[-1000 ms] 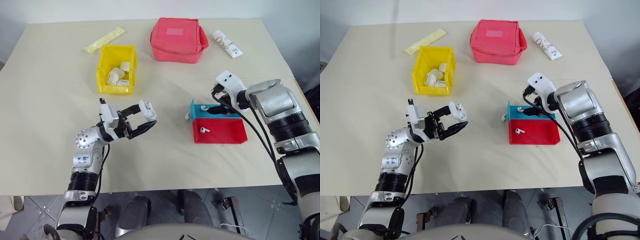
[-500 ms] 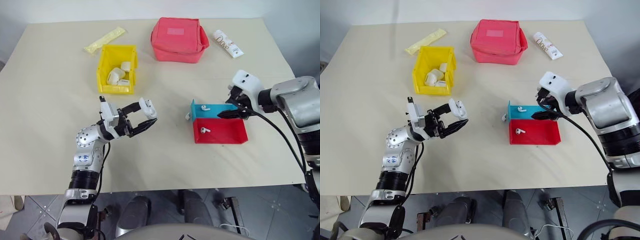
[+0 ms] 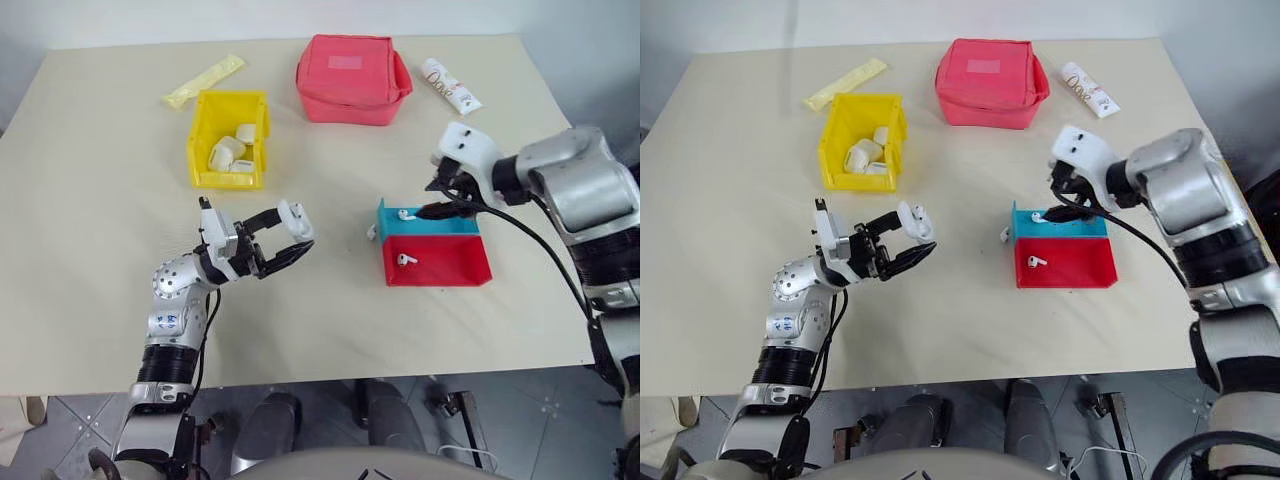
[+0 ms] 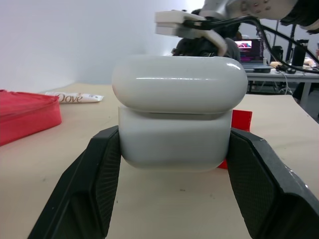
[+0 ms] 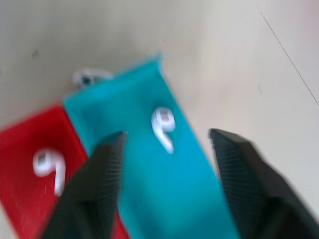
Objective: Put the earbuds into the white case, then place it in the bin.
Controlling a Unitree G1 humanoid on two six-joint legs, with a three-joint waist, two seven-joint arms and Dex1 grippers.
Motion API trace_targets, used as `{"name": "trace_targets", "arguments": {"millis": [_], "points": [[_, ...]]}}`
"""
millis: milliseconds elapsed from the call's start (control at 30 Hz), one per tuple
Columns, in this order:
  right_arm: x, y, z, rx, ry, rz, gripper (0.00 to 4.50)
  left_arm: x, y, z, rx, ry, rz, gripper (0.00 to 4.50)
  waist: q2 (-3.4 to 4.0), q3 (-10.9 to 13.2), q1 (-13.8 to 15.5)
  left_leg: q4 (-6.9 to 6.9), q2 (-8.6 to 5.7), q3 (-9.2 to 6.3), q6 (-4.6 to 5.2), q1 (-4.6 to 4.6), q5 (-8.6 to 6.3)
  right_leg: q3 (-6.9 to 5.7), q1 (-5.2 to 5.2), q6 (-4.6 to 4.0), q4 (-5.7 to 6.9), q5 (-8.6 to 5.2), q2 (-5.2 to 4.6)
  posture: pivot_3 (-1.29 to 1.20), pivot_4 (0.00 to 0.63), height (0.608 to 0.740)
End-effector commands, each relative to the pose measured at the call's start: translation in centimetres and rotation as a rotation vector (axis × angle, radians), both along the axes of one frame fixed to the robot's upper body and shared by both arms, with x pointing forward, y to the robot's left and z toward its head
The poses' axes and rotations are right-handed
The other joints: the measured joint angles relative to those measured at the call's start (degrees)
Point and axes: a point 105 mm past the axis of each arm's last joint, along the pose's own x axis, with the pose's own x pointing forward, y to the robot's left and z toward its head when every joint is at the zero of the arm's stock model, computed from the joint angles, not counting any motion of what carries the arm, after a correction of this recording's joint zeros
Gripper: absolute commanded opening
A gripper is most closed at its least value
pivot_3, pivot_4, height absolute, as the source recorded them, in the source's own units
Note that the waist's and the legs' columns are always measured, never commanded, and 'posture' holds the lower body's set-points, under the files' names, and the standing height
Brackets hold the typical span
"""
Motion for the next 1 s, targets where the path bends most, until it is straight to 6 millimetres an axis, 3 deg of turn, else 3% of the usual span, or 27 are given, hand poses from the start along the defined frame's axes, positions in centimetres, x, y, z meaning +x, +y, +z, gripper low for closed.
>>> {"name": "trace_targets", "arguments": {"millis": [33, 67, 333, 833, 967, 1000], "points": [[0.5, 0.0, 0.6, -0.025, -0.02, 0.015, 1.33, -0.6, 0.3, 1.1, -0.015, -0.049, 0.014, 2.77, 0.0, 0.0, 0.2, 0.03, -0.03, -0.04, 0.01, -0.02, 0.01, -0.02, 0.01, 0.0, 0.0, 0.0, -0.02, 0.0, 0.15, 0.74], [0.7, 0.1, 0.4, -0.03, -0.016, 0.019, 0.99, -0.7, 0.4, 1.1, -0.014, -0.049, 0.016, 2.77, 0.0, 0.0, 0.2, 0.05, -0.07, -0.04, 0.02, -0.02, 0.01, -0.02, 0.04, 0.0, 0.0, 0.0, -0.04, 0.0, 0.15, 0.74], [1.4, 1.0, -0.5, -0.069, 0.022, 0.055, 0.99, -1.5, 1.0, 0.9, -0.013, -0.036, 0.055, 2.77, 0.02, 0.0, -0.2, 0.01, -0.04, 0.0, -0.01, 0.01, 0.0, 0.0, -0.01, -0.02, 0.04, 0.0, 0.01, 0.0, 0.15, 0.74], [1.7, 1.7, -0.1, -0.075, 0.041, 0.103, 0.99, -1.9, 1.2, 0.8, -0.011, -0.025, 0.076, 2.77, 0.04, 0.0, -0.2, 0.02, -0.01, 0.01, -0.02, 0.01, 0.0, 0.01, -0.02, -0.03, 0.08, -0.01, 0.01, 0.0, 0.15, 0.74], [2.1, 1.7, -0.1, -0.073, 0.029, 0.072, 1.89, -1.8, 1.2, 0.8, -0.011, -0.024, 0.081, 2.77, 0.05, 0.0, -0.3, 0.02, -0.01, 0.02, -0.02, 0.02, 0.0, 0.01, -0.04, -0.03, 0.09, -0.01, 0.02, 0.0, 0.15, 0.74], [2.2, 1.7, 0.0, -0.073, 0.029, 0.071, 1.89, -1.8, 1.2, 0.8, -0.01, -0.024, 0.082, 2.77, 0.05, 0.0, -0.3, 0.02, -0.01, 0.02, -0.02, 0.01, 0.0, 0.01, -0.04, -0.03, 0.09, -0.01, 0.02, 0.0, 0.15, 0.74]]}}
